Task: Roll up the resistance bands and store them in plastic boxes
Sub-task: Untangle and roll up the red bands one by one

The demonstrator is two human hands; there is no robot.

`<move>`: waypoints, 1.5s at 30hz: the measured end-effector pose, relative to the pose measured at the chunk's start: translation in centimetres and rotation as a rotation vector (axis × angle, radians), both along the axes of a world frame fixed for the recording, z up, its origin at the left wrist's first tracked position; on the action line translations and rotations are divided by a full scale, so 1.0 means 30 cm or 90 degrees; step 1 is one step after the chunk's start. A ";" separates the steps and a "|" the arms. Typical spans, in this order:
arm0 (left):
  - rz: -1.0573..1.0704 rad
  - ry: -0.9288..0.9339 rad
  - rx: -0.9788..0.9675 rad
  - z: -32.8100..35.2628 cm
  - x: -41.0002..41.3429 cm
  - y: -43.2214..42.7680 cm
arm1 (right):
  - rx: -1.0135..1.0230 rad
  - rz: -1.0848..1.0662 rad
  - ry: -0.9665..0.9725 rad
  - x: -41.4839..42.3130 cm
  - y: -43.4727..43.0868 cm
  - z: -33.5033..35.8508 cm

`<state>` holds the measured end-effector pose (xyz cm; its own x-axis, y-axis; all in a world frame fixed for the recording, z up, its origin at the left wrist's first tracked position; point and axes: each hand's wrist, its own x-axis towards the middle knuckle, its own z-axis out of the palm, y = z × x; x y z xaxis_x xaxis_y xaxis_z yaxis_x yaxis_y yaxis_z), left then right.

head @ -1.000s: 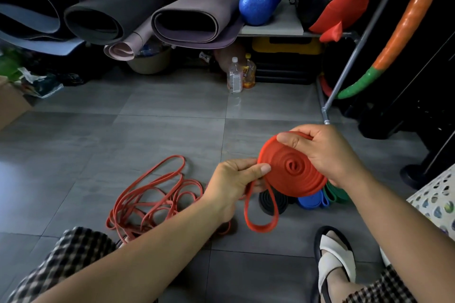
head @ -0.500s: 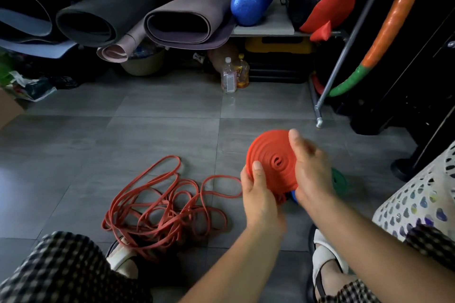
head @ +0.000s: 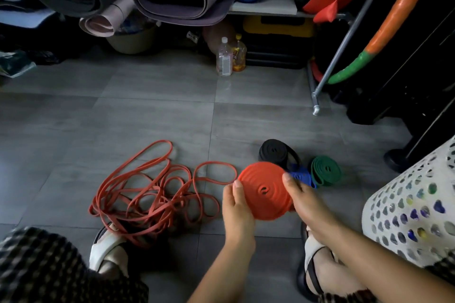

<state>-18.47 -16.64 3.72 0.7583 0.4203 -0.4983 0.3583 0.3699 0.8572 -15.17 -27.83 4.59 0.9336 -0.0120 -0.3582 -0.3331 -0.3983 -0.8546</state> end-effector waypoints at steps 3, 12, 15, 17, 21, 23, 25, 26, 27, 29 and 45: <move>-0.112 0.043 0.119 -0.130 -0.013 0.052 | -0.062 0.200 0.219 0.012 -0.069 -0.074; -0.005 0.246 0.022 -0.471 0.026 0.040 | 0.086 -0.009 0.378 -0.008 -0.027 -0.467; -0.035 0.235 0.051 -0.600 0.080 0.032 | 0.123 -0.118 0.395 0.004 -0.040 -0.600; -0.074 0.228 0.061 -0.678 0.129 0.018 | 0.140 -0.195 0.393 0.015 -0.046 -0.682; -0.163 0.253 0.095 -0.834 0.227 -0.032 | 0.234 -0.379 0.398 0.003 -0.026 -0.853; -0.251 0.263 0.174 -0.899 0.260 -0.048 | 0.258 -0.414 0.395 -0.010 -0.005 -0.920; -0.305 0.269 0.272 -0.937 0.276 -0.058 | 0.224 -0.431 0.389 -0.009 0.017 -0.956; -0.294 0.257 0.302 -0.949 0.281 -0.063 | 0.181 -0.434 0.380 -0.014 0.026 -0.975; -0.278 0.240 0.312 -0.957 0.278 -0.069 | 0.169 -0.457 0.361 -0.013 0.034 -0.989; -0.253 0.207 0.320 -0.957 0.271 -0.074 | 0.283 -0.594 0.327 0.014 0.049 -0.980; -0.386 0.102 0.459 -0.982 0.241 0.017 | 0.156 -0.495 0.447 0.032 0.030 -1.008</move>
